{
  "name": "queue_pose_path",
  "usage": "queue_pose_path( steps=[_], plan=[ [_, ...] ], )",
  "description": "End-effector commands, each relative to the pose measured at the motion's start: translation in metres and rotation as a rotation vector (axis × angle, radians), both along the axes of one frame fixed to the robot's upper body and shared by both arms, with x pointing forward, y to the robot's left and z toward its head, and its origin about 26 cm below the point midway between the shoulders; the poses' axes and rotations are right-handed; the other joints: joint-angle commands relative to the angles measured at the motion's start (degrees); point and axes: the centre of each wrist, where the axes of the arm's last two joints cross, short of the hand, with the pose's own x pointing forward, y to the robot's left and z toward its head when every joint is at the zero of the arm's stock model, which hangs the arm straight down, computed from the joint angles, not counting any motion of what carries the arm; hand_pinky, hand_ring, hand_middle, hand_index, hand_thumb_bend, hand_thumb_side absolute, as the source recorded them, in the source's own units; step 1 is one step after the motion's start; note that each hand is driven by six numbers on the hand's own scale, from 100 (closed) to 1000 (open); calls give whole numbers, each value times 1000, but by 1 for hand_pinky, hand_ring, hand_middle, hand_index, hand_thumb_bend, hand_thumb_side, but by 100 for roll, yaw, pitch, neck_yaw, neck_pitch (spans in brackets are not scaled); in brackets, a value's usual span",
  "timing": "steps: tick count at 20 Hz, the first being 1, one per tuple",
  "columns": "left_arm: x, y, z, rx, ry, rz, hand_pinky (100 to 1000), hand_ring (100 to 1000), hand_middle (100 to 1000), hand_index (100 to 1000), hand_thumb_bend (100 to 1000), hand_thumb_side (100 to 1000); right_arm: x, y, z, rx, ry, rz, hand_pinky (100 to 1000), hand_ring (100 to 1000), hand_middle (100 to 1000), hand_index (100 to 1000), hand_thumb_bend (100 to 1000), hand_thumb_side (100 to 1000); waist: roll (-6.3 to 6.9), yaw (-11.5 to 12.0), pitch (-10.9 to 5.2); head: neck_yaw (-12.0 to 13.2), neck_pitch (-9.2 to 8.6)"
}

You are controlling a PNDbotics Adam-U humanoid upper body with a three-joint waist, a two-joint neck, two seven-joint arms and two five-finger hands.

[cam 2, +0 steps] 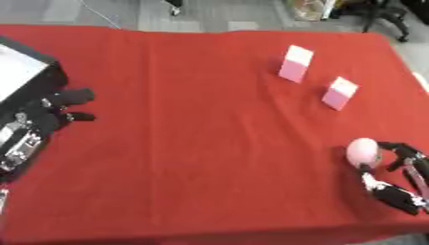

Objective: Pick up the objects with one hand, pass them to the other hand, and then place them into the box on the other side of the table.

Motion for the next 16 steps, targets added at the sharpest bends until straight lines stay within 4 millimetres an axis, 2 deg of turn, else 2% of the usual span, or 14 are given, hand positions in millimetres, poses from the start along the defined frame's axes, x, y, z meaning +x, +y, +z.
queue_pose_path(
  steps=[1, 5, 10, 11, 12, 13, 16],
  plan=[
    [-1, 0, 8, 8, -27, -12, 829, 1000, 829, 852, 100, 767, 3, -6, 12, -36, -2, 26, 796, 623, 836, 883, 166, 516, 5, 3, -81, -8, -16],
    [-1, 0, 8, 7, -26, -13, 829, 1000, 829, 852, 100, 766, 6, -5, 15, -48, -7, 32, 790, 602, 821, 829, 100, 407, 1, 9, -83, -21, -16],
    [-1, 0, 7, 2, -21, -13, 829, 1000, 829, 853, 100, 771, 9, -4, 17, -62, -95, -29, 748, 477, 722, 539, 100, 122, -2, 16, -87, -28, -16],
    [-1, 0, 7, 1, -20, -13, 829, 1000, 829, 853, 100, 771, 9, -4, 18, -65, -123, -46, 744, 466, 711, 512, 100, 101, -2, 17, -87, -27, -16],
    [-1, 0, 7, 1, -19, -13, 829, 1000, 829, 853, 100, 773, 10, -4, 19, -68, -156, -65, 723, 408, 650, 397, 100, 100, -3, 16, -88, -26, -16],
    [-1, 0, 7, 0, -18, -12, 829, 1000, 829, 853, 100, 775, 10, -3, 20, -68, -197, -89, 709, 376, 618, 353, 100, 100, -5, 16, -88, -27, -16],
    [-1, 0, 7, -1, -14, -12, 829, 1000, 830, 853, 100, 776, 13, 1, 22, -49, -315, -143, 687, 336, 574, 279, 100, 100, -9, 17, -90, -30, -16]
  ],
)
